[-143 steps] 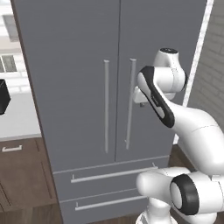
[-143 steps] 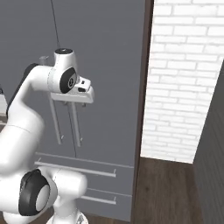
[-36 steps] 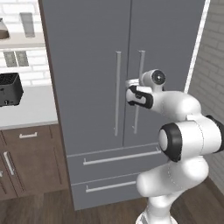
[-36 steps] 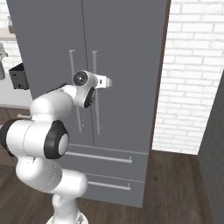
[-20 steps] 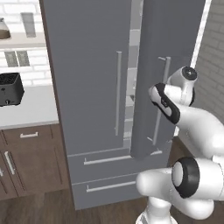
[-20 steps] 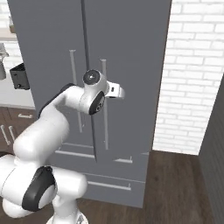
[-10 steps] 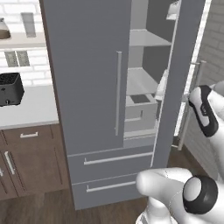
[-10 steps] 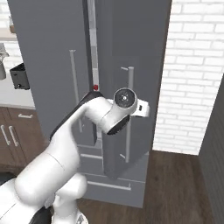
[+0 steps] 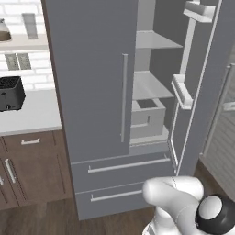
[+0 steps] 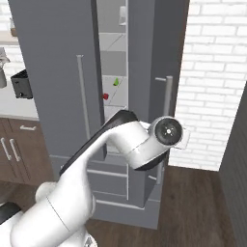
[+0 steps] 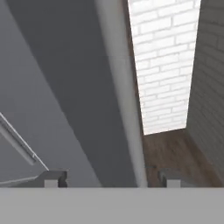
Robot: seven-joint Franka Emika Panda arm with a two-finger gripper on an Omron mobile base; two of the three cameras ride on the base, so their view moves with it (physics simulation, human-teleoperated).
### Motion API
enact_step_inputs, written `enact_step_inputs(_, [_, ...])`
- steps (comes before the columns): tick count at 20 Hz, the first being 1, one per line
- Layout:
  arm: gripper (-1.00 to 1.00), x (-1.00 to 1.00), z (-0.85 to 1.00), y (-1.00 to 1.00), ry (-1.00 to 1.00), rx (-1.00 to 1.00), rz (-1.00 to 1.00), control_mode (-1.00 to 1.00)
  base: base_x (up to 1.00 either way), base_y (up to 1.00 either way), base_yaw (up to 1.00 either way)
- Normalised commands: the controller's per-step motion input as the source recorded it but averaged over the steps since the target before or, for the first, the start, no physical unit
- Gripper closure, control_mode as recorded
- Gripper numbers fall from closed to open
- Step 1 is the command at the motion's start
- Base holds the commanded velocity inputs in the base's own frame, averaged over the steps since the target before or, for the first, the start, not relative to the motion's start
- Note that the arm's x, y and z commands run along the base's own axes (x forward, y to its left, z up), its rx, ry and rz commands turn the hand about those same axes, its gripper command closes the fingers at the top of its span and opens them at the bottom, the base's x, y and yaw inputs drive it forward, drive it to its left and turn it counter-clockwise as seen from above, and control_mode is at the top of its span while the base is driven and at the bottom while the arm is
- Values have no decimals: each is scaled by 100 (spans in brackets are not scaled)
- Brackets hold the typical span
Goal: Take the strawberry from the fridge and place it on top of the pancake, located on the dining counter.
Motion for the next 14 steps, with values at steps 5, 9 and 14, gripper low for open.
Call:
enact_step_inputs(5, [-100,-86,28,38,2,-12,-9,-100,0,0,0])
enact_step_inputs(9, [-100,-2,5,98,22,-38,-11,-100,0,0,0])
enact_step_inputs(14, [-100,45,0,100,45,-59,-8,-100,0,0,0])
